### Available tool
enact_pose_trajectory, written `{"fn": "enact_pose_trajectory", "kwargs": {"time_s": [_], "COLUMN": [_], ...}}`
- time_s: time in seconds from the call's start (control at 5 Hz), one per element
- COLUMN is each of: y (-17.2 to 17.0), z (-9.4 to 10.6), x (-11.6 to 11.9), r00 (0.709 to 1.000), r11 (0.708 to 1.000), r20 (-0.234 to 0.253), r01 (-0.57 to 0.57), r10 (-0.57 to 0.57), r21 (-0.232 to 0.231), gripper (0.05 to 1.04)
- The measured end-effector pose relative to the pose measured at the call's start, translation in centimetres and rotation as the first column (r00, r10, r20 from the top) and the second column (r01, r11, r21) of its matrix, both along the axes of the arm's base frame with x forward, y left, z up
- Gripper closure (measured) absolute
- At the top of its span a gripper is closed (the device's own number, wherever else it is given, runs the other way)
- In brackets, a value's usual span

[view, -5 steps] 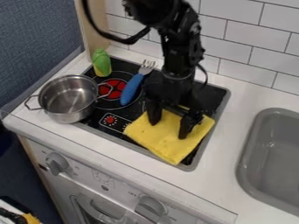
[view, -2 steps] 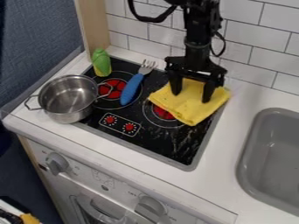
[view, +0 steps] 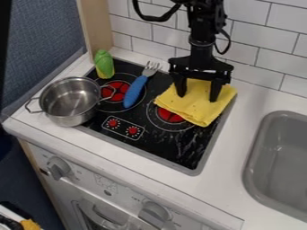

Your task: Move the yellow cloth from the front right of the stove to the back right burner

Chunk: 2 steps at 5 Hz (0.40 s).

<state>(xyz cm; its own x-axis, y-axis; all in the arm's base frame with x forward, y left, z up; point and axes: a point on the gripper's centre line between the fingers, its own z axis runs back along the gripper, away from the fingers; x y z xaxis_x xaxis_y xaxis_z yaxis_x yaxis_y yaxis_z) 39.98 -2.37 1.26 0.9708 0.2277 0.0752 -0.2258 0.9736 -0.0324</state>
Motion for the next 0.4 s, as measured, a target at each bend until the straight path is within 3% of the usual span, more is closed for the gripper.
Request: {"fn": "enact_pose_trajectory", "kwargs": {"time_s": [0.2, 0.4], "y": [0.2, -0.2], "z": [0.4, 4.6], "x": [-0.7, -1.1], "r00": [1.000, 0.999], "r11": [1.000, 0.997], "r20": [-0.028, -0.006], "r01": [0.000, 0.047], "r10": [0.001, -0.047], "r21": [0.020, 0.067], "gripper": [0.084, 0.084]}}
